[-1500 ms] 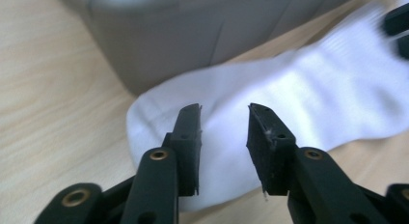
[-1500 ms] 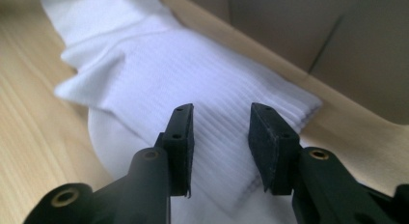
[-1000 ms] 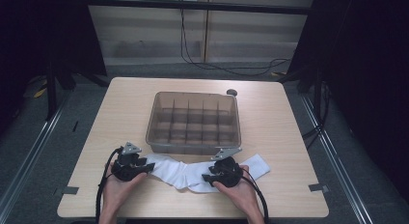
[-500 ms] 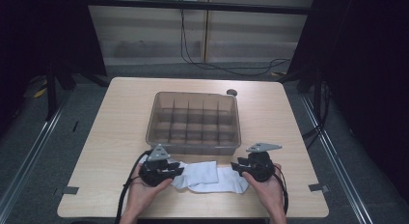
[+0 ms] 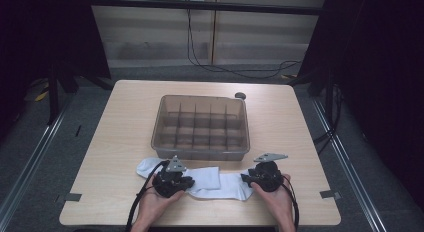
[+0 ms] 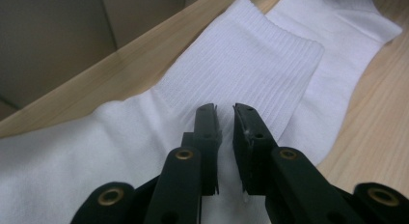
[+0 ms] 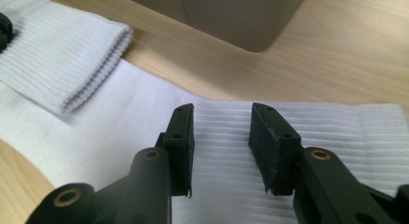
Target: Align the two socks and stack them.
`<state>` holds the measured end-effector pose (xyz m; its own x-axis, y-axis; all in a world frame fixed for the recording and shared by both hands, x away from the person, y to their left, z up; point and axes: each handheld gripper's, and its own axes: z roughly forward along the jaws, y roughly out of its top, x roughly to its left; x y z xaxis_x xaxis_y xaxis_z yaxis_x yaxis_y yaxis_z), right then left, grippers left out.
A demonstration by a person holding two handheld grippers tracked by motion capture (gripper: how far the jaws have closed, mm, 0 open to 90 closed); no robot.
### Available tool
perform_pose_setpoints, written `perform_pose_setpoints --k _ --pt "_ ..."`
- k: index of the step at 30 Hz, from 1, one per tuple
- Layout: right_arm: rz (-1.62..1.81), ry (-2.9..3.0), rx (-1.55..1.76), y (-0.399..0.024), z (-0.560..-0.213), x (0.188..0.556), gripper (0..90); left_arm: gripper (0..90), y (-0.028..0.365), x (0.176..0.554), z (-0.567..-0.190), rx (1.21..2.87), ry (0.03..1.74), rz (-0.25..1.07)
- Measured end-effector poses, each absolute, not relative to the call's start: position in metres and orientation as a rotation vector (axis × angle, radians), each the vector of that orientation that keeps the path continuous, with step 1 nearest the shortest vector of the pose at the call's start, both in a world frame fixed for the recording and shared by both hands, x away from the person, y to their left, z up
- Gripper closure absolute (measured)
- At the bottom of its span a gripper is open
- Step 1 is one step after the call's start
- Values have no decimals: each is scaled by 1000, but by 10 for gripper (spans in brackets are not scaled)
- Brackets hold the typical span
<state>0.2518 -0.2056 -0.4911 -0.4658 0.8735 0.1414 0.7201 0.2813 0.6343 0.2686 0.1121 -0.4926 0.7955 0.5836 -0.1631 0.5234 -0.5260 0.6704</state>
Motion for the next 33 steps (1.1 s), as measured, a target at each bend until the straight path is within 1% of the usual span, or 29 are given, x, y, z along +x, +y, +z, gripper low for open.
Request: perform_pose_setpoints --k 5,9,14,16,19,22,24,26,28,30,33 --pt "940 2349 1428 -186 -491 250 587 797 120 269 -491 2252 834 130" --pt "900 2379 1385 -173 -490 251 580 797 129 268 -491 2253 852 123" --pt "904 2365 1410 -179 -490 252 574 797 138 266 -491 2242 857 115" --pt "905 2368 1411 -181 -489 253 539 795 137 266 -491 2252 851 120" --pt "894 2368 1417 -180 -488 253 497 759 136 267 -489 2253 852 114" --pt "928 2353 1405 -176 -481 252 491 707 137 269 -483 2246 851 136" --pt "963 2375 1361 -167 -473 250 506 651 142 273 -475 2199 861 127" --pt "996 2402 1319 -156 -467 249 527 648 150 278 -468 2181 881 157" --pt "1042 2436 1285 -145 -464 250 563 643 160 284 -465 2152 879 149" --pt "1058 2474 1257 -134 -465 253 631 644 169 288 -465 2164 933 196" --pt "1065 2536 1217 -116 -472 259 641 649 183 293 -469 2131 984 178"
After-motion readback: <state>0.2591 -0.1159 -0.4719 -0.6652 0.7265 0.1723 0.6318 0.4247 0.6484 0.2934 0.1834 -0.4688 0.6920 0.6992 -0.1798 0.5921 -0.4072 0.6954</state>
